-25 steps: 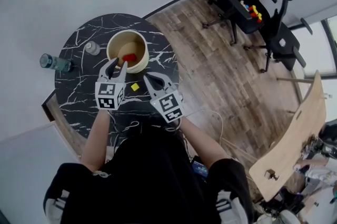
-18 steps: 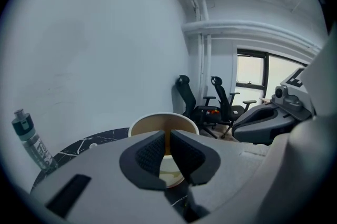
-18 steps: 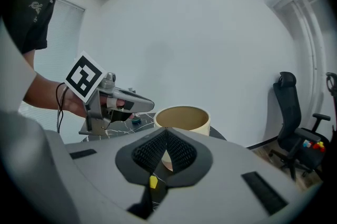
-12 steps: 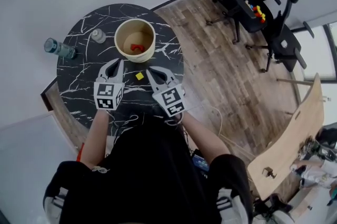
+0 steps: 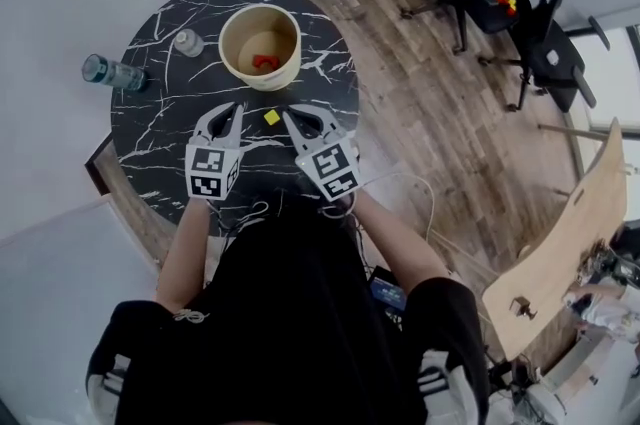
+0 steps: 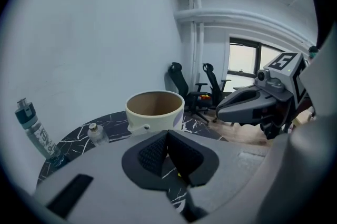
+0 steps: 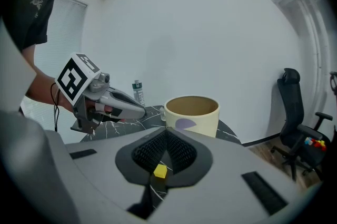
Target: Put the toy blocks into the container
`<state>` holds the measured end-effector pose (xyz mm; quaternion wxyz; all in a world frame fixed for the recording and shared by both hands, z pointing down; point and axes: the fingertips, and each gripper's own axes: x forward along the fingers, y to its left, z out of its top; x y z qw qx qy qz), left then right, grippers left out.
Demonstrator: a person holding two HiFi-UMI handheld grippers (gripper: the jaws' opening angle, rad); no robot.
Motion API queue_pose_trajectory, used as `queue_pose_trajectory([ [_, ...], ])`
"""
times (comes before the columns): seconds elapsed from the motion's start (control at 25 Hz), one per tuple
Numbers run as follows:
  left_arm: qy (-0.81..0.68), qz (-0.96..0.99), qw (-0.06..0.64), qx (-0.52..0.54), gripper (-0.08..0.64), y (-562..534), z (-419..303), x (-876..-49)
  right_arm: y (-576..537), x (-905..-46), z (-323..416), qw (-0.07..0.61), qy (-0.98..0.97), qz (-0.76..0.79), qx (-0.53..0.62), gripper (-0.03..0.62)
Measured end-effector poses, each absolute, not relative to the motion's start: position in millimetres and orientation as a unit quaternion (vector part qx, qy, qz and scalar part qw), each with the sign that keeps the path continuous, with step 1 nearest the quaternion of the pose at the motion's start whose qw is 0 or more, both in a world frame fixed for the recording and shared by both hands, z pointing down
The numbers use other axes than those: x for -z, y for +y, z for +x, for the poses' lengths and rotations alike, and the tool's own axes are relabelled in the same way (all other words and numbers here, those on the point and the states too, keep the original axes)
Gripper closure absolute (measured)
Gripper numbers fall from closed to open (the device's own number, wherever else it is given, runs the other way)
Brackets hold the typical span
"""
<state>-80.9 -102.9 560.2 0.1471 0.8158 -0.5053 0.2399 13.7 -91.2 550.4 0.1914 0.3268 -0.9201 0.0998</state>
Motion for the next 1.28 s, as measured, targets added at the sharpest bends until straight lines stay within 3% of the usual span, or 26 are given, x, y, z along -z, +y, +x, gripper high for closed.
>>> queue_pose_trajectory([
  [0.92,-0.551,0.738,0.294,-0.254,0.56,-44,-113,-662,-84,-671,-23,0.294,-0.895,0.292,-0.162,0.594],
  [1.04,-0.558,0.73,0.3,-0.256,0.56,-41,-123,-669,-85,-685,-34,0.315,-0.889,0.285,-0.171,0.471],
  [1.28,-0.572,0.714,0.312,-0.256,0.56,-30,-137,-678,-89,-717,-35,0.36,-0.866,0.288,-0.194,0.409],
])
